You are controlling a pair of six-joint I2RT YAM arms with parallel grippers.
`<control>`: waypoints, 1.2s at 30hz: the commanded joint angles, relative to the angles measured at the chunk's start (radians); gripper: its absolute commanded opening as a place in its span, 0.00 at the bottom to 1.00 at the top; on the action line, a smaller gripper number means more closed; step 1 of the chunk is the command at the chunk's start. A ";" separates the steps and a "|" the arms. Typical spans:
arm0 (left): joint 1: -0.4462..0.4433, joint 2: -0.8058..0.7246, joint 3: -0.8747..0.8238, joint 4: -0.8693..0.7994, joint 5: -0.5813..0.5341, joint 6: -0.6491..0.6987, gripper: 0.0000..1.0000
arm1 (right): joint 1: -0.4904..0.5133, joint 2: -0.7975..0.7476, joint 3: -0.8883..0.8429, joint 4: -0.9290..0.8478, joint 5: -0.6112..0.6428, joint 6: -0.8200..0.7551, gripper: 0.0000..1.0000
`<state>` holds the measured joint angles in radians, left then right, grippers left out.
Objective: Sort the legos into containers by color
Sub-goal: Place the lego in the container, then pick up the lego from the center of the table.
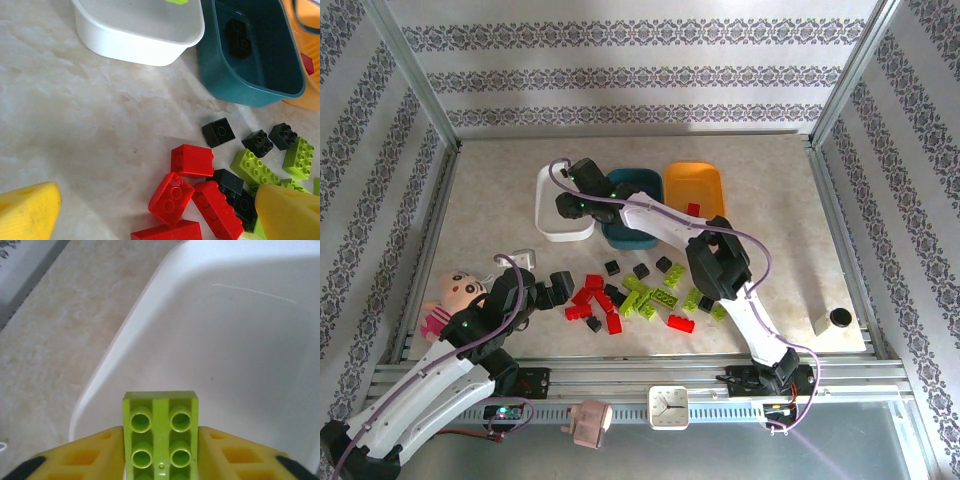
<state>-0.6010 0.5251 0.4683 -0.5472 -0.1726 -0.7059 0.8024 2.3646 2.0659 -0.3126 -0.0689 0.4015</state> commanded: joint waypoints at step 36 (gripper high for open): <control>-0.068 0.972 0.263 0.309 0.055 0.226 0.67 | -0.173 -1.008 -1.184 0.316 0.010 0.110 0.62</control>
<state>-0.6548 1.4639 0.7166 -0.2428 -0.0784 -0.5102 0.6426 1.3956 0.9031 -0.0330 -0.0807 0.5026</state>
